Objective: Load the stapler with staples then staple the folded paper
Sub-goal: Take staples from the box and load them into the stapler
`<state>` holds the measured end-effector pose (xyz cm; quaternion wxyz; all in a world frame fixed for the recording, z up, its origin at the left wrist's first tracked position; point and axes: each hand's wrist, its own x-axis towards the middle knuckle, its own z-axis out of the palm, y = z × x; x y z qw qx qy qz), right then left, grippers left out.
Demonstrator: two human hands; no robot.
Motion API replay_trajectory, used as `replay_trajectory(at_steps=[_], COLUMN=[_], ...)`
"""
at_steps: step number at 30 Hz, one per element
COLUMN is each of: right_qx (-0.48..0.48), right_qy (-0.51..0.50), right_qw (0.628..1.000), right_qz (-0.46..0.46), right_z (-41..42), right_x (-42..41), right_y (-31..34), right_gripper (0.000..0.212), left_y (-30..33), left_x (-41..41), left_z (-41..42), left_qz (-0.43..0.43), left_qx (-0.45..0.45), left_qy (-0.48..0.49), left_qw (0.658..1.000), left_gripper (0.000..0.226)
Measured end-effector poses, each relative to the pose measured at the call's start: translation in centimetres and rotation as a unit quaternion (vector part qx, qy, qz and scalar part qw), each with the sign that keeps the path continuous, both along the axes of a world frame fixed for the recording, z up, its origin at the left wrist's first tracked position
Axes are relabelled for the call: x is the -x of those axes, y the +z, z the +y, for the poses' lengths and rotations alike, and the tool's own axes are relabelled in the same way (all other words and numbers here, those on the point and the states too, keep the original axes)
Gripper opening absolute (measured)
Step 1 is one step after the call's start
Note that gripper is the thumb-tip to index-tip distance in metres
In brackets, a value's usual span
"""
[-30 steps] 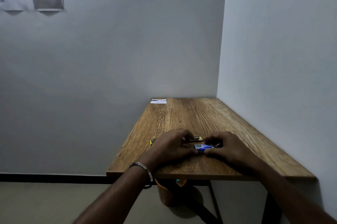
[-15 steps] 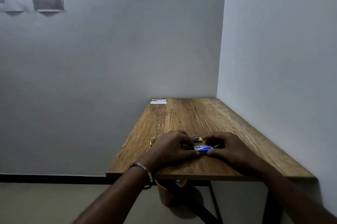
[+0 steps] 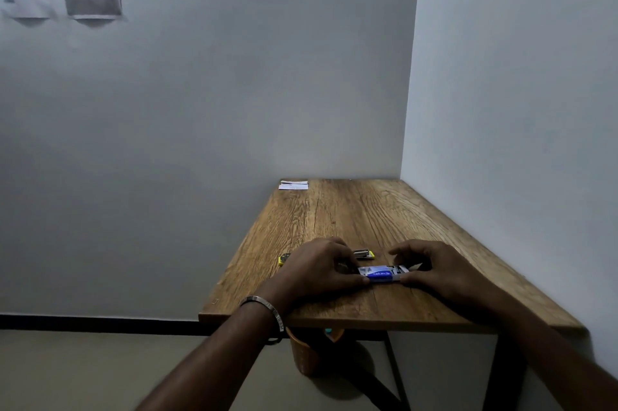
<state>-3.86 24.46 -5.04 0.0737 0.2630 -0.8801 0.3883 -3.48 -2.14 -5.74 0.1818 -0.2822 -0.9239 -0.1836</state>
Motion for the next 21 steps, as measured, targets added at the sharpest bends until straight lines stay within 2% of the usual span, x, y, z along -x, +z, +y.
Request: replay_trajectory(at_steps=[8,13,21], right_qx=[-0.018,-0.087,-0.191], right_qy=[0.003,-0.022,-0.011], right_qw=[1.0,0.996,0.981], right_qz=[-0.011,0.026,0.024], right_z=[0.7,0.3,-0.8], right_x=[-0.1,0.8,0.6], right_y=[0.6,1.7,3.3], right_gripper=[0.034,0.006,0.004], left_y=[0.0,0.0,0.0], left_x=[-0.1,0.0,0.0], left_z=[0.1,0.0,0.0], left_qz=[-0.003,-0.005,-0.005], left_qx=[-0.004,-0.005,-0.006], left_qy=[0.0,0.001,0.004], left_qw=[1.0,1.0,1.0], left_gripper=[0.042,0.045,0.047])
